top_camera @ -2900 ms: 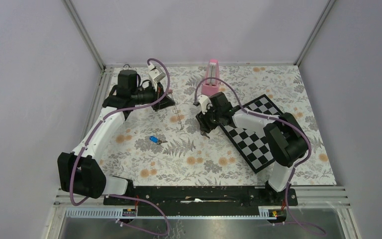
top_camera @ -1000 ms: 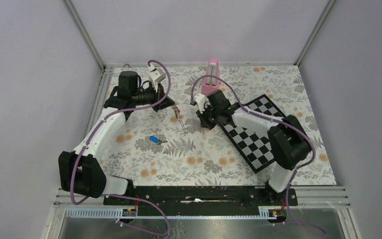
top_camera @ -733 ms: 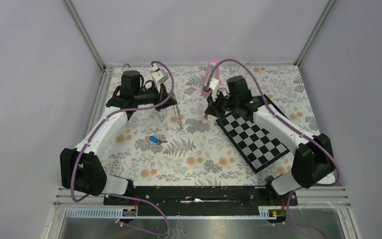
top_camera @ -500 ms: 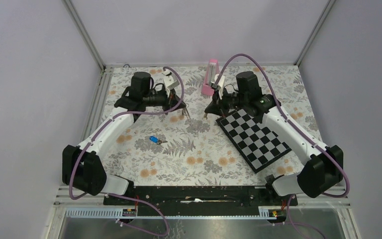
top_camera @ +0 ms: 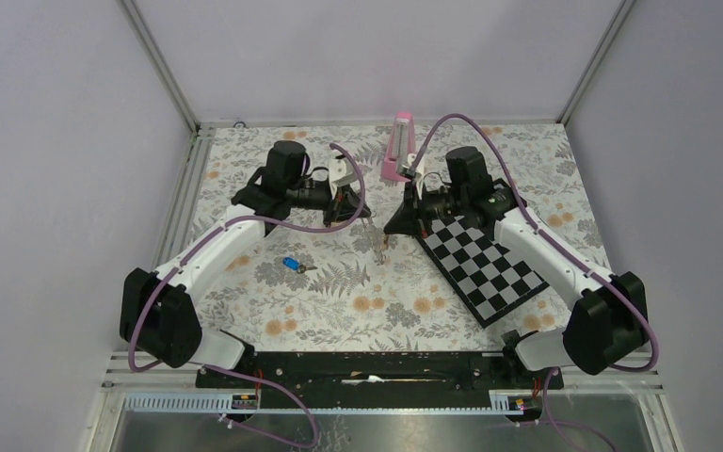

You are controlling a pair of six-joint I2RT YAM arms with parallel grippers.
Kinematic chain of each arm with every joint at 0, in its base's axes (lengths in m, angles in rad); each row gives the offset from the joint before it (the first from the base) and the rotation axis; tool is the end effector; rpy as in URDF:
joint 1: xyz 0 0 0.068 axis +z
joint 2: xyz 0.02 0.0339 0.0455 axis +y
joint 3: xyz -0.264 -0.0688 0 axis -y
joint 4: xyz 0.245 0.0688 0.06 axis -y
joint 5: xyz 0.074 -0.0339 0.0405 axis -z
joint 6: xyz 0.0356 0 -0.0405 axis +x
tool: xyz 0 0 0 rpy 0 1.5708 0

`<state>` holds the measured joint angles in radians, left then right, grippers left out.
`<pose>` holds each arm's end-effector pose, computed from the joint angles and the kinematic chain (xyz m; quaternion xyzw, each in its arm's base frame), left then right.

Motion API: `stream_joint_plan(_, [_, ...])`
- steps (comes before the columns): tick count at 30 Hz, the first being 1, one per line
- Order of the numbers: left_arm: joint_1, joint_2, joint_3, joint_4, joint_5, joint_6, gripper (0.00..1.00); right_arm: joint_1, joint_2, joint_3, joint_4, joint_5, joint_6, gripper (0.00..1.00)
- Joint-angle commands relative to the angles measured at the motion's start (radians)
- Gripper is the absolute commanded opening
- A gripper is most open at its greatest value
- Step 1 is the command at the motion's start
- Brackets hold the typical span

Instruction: Put the keys on the keyring

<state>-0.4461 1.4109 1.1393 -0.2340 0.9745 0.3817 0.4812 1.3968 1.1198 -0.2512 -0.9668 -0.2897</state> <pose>0.2690 -0.1613 0.3207 0.5238 0.6013 -0.4176 0.4355 0.2592 0.1684 0.3167 -0.5032 0.6245 0.4434 0.4004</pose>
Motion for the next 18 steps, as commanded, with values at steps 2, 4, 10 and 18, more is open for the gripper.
stream_joint_plan(2, [-0.015, -0.012, 0.031, 0.064, 0.086, 0.043, 0.0, -0.017, -0.028, -0.018, 0.105, -0.079, 0.06, 0.0])
stream_joint_plan(4, [-0.019, -0.012, 0.027, 0.064, 0.098, 0.048, 0.0, -0.021, -0.027, -0.024, 0.125, -0.089, 0.076, 0.0])
stream_joint_plan(10, [-0.025, -0.013, 0.017, 0.063, 0.121, 0.066, 0.0, -0.028, -0.025, -0.031, 0.142, -0.083, 0.086, 0.0])
stream_joint_plan(18, [-0.033, -0.015, 0.023, -0.012, 0.118, 0.152, 0.0, -0.035, -0.031, -0.024, 0.145, -0.012, 0.09, 0.0])
